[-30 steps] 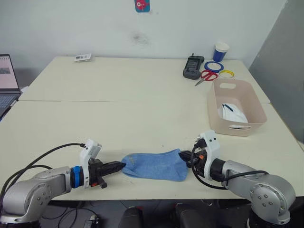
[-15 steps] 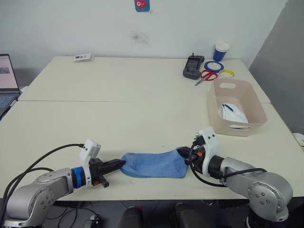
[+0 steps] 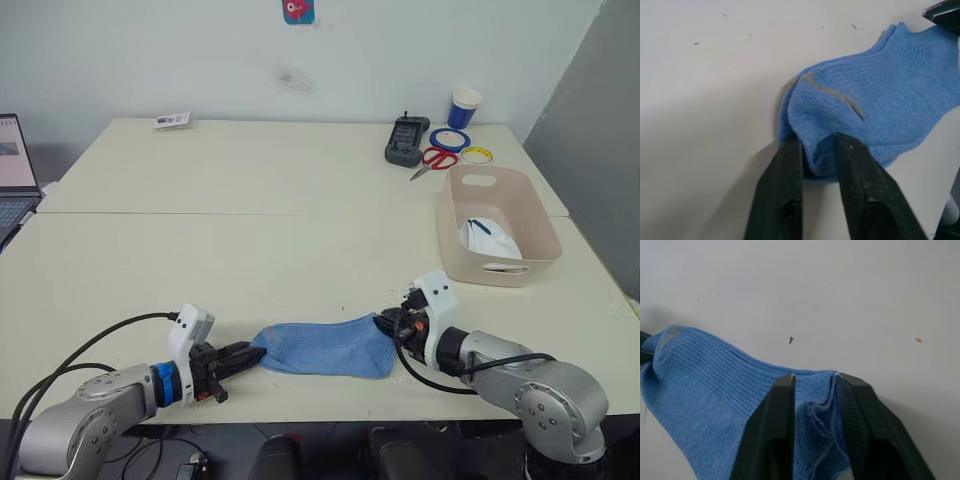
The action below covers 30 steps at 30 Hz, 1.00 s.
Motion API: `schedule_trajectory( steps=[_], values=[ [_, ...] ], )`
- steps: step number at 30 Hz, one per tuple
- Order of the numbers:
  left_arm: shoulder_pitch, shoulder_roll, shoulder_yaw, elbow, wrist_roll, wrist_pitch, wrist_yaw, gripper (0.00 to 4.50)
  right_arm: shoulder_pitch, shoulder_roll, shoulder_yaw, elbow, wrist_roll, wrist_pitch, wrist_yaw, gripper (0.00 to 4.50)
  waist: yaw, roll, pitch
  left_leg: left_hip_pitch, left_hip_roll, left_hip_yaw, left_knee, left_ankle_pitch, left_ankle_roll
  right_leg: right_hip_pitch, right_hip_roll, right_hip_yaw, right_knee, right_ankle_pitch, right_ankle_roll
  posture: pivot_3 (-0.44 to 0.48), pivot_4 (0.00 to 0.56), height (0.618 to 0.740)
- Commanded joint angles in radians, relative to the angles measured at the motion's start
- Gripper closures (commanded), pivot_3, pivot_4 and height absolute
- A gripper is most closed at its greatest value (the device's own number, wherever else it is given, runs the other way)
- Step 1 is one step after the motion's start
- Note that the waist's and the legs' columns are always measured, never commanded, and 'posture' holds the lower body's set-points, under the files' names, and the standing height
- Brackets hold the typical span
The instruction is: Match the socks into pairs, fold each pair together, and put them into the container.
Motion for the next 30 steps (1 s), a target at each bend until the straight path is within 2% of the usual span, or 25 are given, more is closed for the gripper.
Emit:
schedule_trajectory(
  steps=[1,4,8,10,13,16,19,20,25,30],
  values=[
    [-0.004,0.06,0.059,-0.02,-0.03,0.004,-0.052,2.07,0.0,-0.016,-0.033,-0.068,0.009,-0.053,0.016,1.76,0.0,0.0,0.0,0.0,0.0,0.0,0.0,0.0,0.0,0.0,0.0,0.0,0.0,0.0,0.0,0.0,0.15,0.732],
    [-0.08,0.151,0.079,0.049,-0.086,0.091,-0.114,2.06,-0.01,-0.053,-0.053,-0.086,0.027,-0.102,0.063,0.73,0.0,0.0,0.001,0.0,0.0,-0.001,0.0,0.0,0.0,0.0,0.0,-0.001,0.0,0.0,0.0,0.0,0.15,0.732],
    [-0.237,0.229,0.041,0.128,-0.065,0.051,-0.207,2.06,-0.029,-0.121,-0.036,-0.123,0.076,-0.171,0.166,0.73,0.005,0.0,0.002,0.0,-0.001,-0.001,0.0,0.0,0.0,0.0,0.0,-0.002,0.0,0.0,0.0,0.0,0.15,0.732],
    [-0.316,0.241,-0.012,0.127,-0.062,0.033,-0.266,2.06,-0.022,-0.154,0.0,-0.124,0.067,-0.192,0.183,1.15,0.005,0.0,0.002,0.0,-0.001,-0.001,0.0,0.0,0.0,0.001,0.0,-0.002,-0.003,0.0,0.0,0.0,0.15,0.732],
    [-0.373,0.268,-0.15,0.07,0.013,-0.061,-0.391,2.64,-0.001,-0.222,0.1,-0.108,0.004,-0.244,0.207,1.99,0.006,0.0,0.002,-0.002,-0.001,0.0,-0.002,0.0,0.0,0.002,0.0,-0.001,-0.007,0.0,0.001,0.0,0.15,0.732],
    [-0.415,0.249,-0.262,0.027,0.043,-0.088,-0.443,3.58,0.022,-0.281,0.219,-0.077,-0.068,-0.306,0.224,3.07,0.004,-0.001,0.001,-0.002,-0.001,0.002,-0.001,0.0,0.0,0.002,0.0,0.001,-0.009,0.0,0.001,0.0,0.15,0.732],
    [-0.437,0.216,-0.349,0.054,0.117,-0.146,-0.45,4.49,0.06,-0.322,0.287,-0.051,-0.109,-0.35,0.251,4.1,0.005,-0.001,0.001,-0.003,-0.001,0.002,-0.002,0.0,0.0,0.001,0.0,0.0,-0.008,0.0,0.001,0.0,0.15,0.732],
    [-0.441,0.211,-0.372,0.07,0.144,-0.168,-0.453,4.5,0.069,-0.333,0.299,-0.044,-0.117,-0.359,0.259,4.44,0.005,-0.001,0.001,-0.003,0.0,0.002,-0.002,0.0,0.0,0.001,0.001,-0.001,-0.008,0.0,0.001,0.0,0.15,0.732],
    [-0.452,0.184,-0.475,0.184,0.306,-0.279,-0.441,4.5,0.109,-0.379,0.317,0.021,-0.197,-0.401,0.255,4.48,0.005,-0.001,0.001,-0.002,0.0,0.002,-0.001,0.0,0.0,0.002,0.002,-0.001,-0.007,0.001,0.002,0.0,0.15,0.732],
    [-0.44,0.132,-0.51,0.289,0.412,-0.348,-0.379,4.5,0.101,-0.392,0.337,0.09,-0.296,-0.439,0.23,4.48,0.01,-0.002,-0.001,-0.001,0.0,0.002,0.0,0.0,0.0,0.003,0.001,-0.001,-0.007,0.002,0.004,0.0,0.15,0.732]
  ],
)
